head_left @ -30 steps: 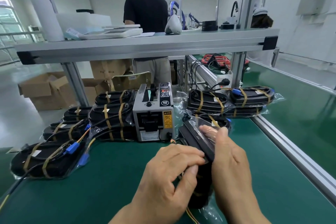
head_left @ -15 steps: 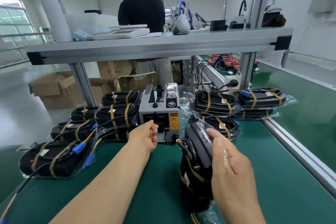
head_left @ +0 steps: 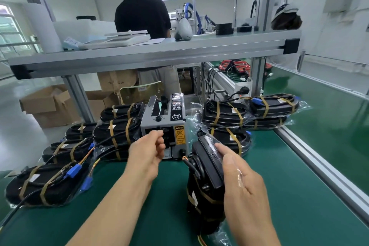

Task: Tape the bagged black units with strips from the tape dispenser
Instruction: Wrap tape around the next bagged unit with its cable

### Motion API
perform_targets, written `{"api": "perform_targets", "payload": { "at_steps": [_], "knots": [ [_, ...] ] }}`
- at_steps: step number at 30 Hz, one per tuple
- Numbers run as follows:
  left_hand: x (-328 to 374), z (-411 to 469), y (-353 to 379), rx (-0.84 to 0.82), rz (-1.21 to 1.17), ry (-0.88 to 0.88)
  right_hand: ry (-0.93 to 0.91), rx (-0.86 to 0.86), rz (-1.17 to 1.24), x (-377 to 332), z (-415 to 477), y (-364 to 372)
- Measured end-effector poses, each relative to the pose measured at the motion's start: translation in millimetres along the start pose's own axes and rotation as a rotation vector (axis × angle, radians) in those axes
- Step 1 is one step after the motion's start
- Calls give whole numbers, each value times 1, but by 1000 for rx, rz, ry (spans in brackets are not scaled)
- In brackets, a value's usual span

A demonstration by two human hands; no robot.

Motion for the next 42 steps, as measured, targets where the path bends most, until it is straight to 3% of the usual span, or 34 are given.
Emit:
{"api": "perform_targets", "payload": {
  "at_steps": [4,7,12,23,42],
  "knots": [
    [36,-67,0,-416,228,308,5,-4,92,1,-1,4],
    [47,-101,8,-557,462,407,-38,16,104,1,-2,9],
    [47,-103,16,-484,690,406,-68,14,92,3,-5,12],
    [43,-100,24,-515,684,307,-116,-21,114,-2,-10,15],
    [42,-99,20,-404,800,446,-126,-26,88,-6,-14,16]
  ]
}}
Point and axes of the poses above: each hand's wrist, its own z-axis towards the middle knuckle, its own y-axis out of the palm, x = y × z, the point moved 5 cm from there along z, towards the middle knuckle, and after that the axes turned 9 degrees about z, right-handed, at the moved point
